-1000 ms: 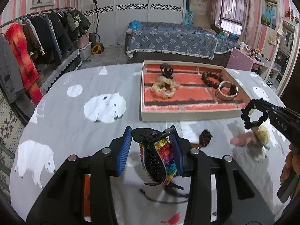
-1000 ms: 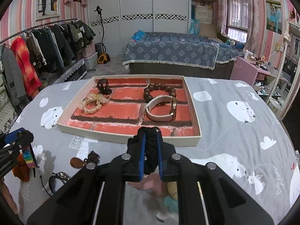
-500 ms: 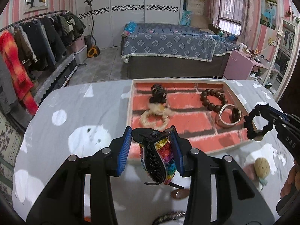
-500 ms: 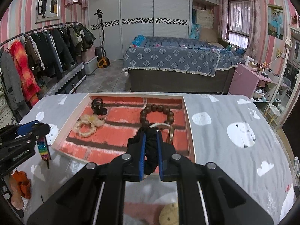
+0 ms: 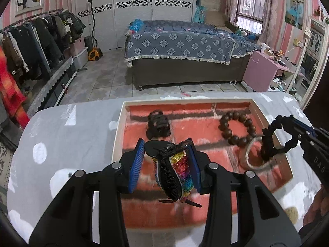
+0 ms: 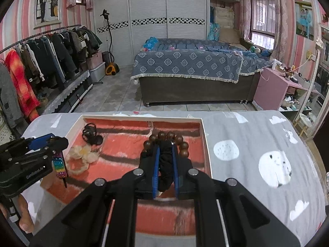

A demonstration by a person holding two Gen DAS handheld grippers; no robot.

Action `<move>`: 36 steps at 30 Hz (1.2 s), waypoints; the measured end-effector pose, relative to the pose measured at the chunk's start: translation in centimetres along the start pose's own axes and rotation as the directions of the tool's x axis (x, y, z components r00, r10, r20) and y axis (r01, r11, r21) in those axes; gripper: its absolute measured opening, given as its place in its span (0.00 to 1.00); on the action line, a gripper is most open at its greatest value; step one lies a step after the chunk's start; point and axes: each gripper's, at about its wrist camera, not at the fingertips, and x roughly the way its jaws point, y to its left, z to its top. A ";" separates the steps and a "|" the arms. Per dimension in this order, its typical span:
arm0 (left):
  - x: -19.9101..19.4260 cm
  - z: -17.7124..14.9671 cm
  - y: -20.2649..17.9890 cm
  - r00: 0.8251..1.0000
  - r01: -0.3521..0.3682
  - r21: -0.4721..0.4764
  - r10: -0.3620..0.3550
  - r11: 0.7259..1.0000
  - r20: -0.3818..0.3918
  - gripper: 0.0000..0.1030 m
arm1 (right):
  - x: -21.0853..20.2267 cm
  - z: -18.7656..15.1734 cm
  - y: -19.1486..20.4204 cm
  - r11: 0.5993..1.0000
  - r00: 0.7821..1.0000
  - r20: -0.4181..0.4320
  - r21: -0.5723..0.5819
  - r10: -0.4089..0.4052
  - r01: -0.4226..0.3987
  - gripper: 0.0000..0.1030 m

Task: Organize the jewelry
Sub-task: 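Carry the claw clip and black scrunchie over the tray with both tools, then lower both items into the tray and open both tools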

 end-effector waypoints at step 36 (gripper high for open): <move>6.0 0.0 0.7 0.992 -0.122 0.065 0.125 0.990 -0.035 0.49 | 7.6 -0.6 -1.8 0.997 0.984 -0.166 -0.040 -0.066 0.060 0.52</move>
